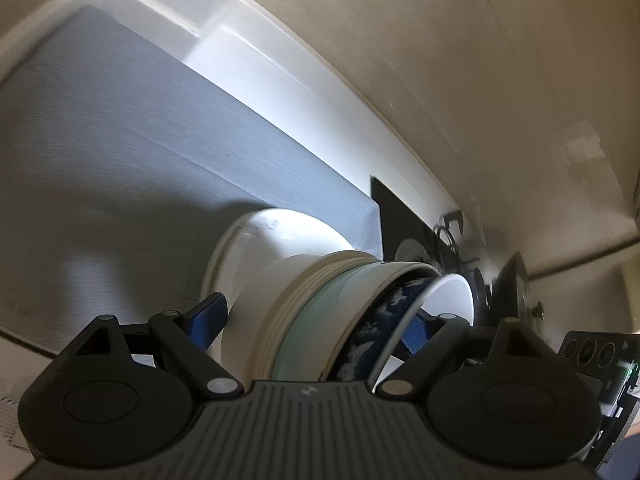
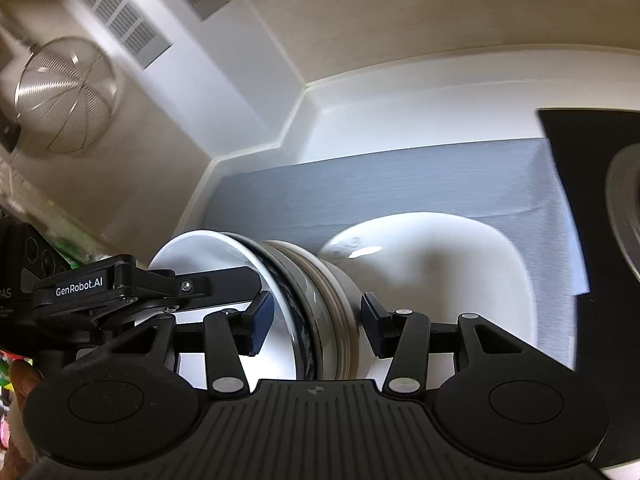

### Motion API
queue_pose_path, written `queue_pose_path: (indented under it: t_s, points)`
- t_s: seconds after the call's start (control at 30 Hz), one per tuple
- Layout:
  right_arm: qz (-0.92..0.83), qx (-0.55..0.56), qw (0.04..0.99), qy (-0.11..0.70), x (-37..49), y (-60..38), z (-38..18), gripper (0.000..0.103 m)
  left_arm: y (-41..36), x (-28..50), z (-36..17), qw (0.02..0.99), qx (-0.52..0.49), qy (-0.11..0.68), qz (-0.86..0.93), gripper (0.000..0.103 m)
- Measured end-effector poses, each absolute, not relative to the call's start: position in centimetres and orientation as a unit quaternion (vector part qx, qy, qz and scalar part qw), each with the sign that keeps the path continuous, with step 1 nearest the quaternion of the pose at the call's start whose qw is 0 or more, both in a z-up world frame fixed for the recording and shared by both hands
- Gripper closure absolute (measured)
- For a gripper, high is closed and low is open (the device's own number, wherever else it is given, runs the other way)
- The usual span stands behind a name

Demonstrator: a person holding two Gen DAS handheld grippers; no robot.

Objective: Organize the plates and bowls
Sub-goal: 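Lift the bowl stack with both tools and carry it over the floral plates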

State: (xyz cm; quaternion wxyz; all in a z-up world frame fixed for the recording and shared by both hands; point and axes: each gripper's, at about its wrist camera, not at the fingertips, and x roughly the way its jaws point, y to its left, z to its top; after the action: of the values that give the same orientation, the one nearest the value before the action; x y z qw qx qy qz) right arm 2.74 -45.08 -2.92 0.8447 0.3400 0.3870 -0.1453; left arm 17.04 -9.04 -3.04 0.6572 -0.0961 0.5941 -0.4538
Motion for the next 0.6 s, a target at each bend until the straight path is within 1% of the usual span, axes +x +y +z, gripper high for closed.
queue_pose_path:
  t_s: [0.33,0.6]
  points:
    - [-0.184,0.373,0.821,0.391,-0.3,-48.2,-5.0,0.053,-13.9,15.5,-5.3,0.634,-0.053,0.614,-0.467,0.013]
    - [-0.191,0.391,0.803,0.408,-0.1,-49.9,-7.0,0.054,-16.3,15.5,-6.6,0.627,-0.035,0.626,-0.462,0.013]
